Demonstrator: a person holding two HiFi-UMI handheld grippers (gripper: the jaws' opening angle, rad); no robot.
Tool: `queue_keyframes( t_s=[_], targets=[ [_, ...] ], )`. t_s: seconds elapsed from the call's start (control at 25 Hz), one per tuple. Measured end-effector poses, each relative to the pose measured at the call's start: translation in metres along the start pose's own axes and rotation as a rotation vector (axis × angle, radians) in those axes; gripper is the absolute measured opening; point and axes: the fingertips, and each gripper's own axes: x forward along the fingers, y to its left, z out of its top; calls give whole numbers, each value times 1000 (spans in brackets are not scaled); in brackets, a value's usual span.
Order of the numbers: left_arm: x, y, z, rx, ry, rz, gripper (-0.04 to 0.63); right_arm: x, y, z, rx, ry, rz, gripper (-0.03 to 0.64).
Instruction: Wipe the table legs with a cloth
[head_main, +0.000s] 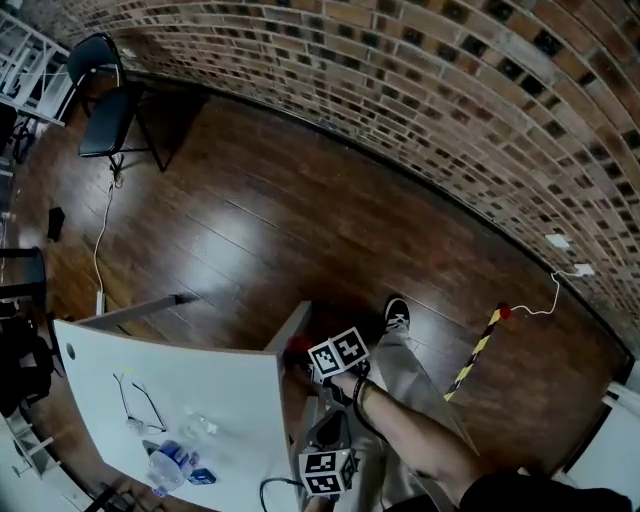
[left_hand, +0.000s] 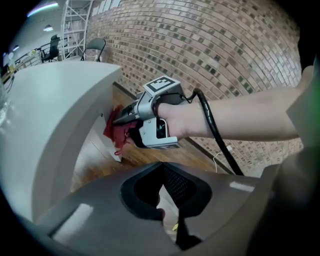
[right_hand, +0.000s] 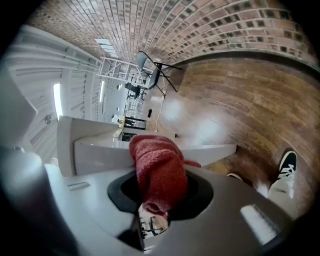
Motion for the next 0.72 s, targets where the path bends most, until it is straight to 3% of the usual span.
queue_keyframes(
  t_s=[0.24,0.56,0.72],
  targets=[
    [72,14,-24,-62,68,38,-3,26,-44,5,-5,35,33,81],
    [145,64,-28,-128,2,169,-3,73,-120,-2,11,93,6,81],
    [168,74,-28,-132,8,187,-3,100,-162,-7,19,122,-3,81]
  ],
)
